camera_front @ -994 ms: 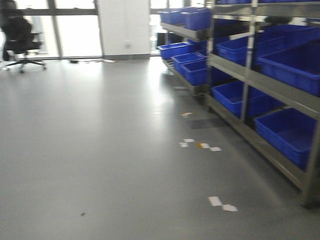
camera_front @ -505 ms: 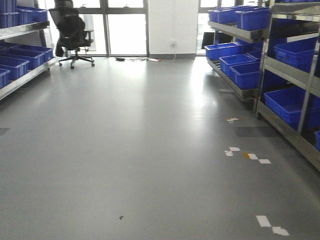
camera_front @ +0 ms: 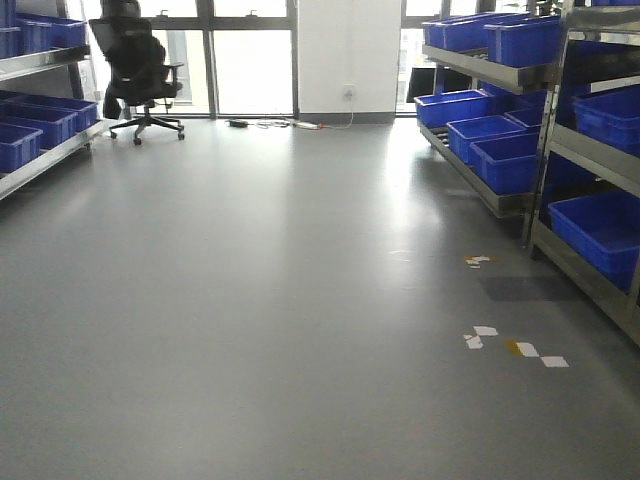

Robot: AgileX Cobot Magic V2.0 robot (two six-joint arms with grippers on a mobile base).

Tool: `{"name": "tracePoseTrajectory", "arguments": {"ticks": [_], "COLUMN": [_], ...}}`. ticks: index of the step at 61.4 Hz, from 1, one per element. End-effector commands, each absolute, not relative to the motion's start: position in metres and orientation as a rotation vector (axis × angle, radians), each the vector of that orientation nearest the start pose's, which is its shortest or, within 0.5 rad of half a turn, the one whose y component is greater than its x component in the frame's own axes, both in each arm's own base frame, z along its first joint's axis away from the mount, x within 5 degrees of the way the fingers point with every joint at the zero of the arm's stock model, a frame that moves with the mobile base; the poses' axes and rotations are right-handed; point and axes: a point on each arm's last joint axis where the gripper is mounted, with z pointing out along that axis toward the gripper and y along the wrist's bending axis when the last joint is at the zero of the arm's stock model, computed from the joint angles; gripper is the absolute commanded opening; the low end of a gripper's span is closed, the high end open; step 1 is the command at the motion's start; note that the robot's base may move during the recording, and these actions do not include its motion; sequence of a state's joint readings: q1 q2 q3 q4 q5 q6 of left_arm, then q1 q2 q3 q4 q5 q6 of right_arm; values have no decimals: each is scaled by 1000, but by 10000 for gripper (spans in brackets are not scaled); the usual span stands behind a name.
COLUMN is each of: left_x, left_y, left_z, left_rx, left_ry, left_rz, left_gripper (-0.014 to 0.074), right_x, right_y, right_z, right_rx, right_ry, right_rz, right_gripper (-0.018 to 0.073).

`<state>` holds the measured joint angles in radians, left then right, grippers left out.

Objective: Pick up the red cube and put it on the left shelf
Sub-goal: 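Drive the base to the blue crate shelf holding the red cube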

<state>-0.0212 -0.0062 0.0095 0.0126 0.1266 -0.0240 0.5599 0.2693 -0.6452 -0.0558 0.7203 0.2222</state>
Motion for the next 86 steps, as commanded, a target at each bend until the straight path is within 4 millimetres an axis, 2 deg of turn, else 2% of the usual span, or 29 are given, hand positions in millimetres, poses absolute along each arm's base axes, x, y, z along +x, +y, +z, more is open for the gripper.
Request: {"name": "tracePoseTrajectory", "arguments": {"ticks": [1,86], "left_x": [56,56], "left_y": [-1,-1], "left_z": [200,200], "left_rx": [3,3], "left_ry": [1534,1534], "left_rz": [-32,-32], "left_gripper": [102,102], "right_x": [38,38], "right_y": [19,19], "right_z": [359,359], "right_rx": [-317,-317], "right_ry": [1722,1721], "right_rz": [490,490], "right_gripper": [205,205]}}
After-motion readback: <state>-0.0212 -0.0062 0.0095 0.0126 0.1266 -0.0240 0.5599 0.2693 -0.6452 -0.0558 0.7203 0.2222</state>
